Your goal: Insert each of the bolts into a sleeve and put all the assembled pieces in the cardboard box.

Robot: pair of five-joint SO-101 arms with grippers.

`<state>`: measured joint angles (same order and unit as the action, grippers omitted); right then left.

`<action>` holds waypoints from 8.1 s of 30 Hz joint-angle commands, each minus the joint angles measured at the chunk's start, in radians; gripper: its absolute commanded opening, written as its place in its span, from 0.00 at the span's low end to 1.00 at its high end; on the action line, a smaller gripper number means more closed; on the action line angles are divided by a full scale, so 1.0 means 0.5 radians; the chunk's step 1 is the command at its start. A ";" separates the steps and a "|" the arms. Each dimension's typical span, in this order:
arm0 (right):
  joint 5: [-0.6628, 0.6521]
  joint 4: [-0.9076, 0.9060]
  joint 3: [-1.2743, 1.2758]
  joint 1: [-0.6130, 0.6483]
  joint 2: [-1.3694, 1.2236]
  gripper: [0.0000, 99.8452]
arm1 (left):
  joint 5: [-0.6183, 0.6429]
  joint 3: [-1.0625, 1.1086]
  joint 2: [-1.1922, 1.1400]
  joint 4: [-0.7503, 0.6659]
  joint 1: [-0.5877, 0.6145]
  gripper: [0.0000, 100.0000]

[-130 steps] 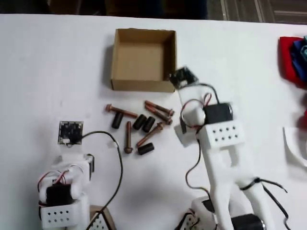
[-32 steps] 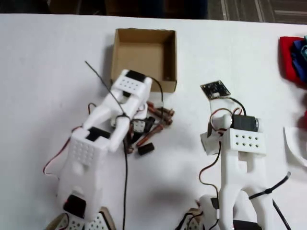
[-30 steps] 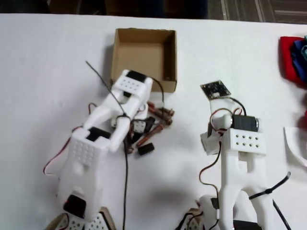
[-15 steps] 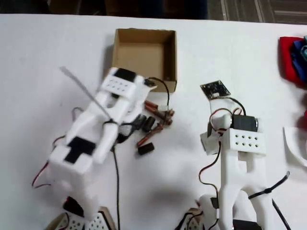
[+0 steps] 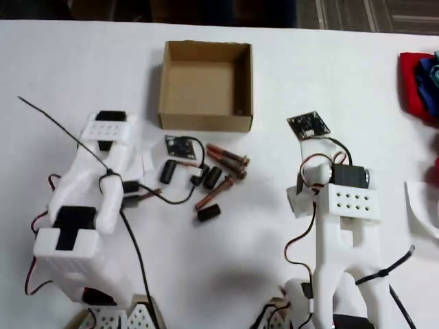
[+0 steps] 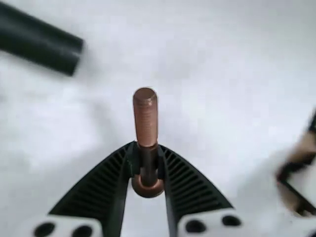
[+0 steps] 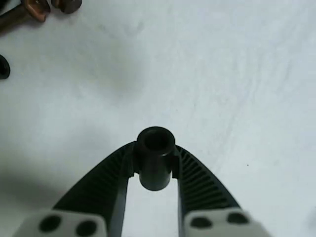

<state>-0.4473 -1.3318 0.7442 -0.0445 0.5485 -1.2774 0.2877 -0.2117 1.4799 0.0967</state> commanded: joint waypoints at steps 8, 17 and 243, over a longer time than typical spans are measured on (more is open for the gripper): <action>-0.012 0.005 -0.012 -0.017 0.069 0.02 | 0.454 -0.023 0.138 -0.267 0.009 0.21; -0.012 0.017 -0.012 -0.002 0.069 0.02 | 2.351 -0.232 0.123 0.157 0.018 0.21; 0.911 2.751 1.715 0.876 1.177 0.02 | 3.394 0.508 1.436 -1.740 -1.215 0.03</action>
<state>0.0192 0.0537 1.6632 0.3897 1.1331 0.4258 0.5531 0.5217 0.6406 -0.5094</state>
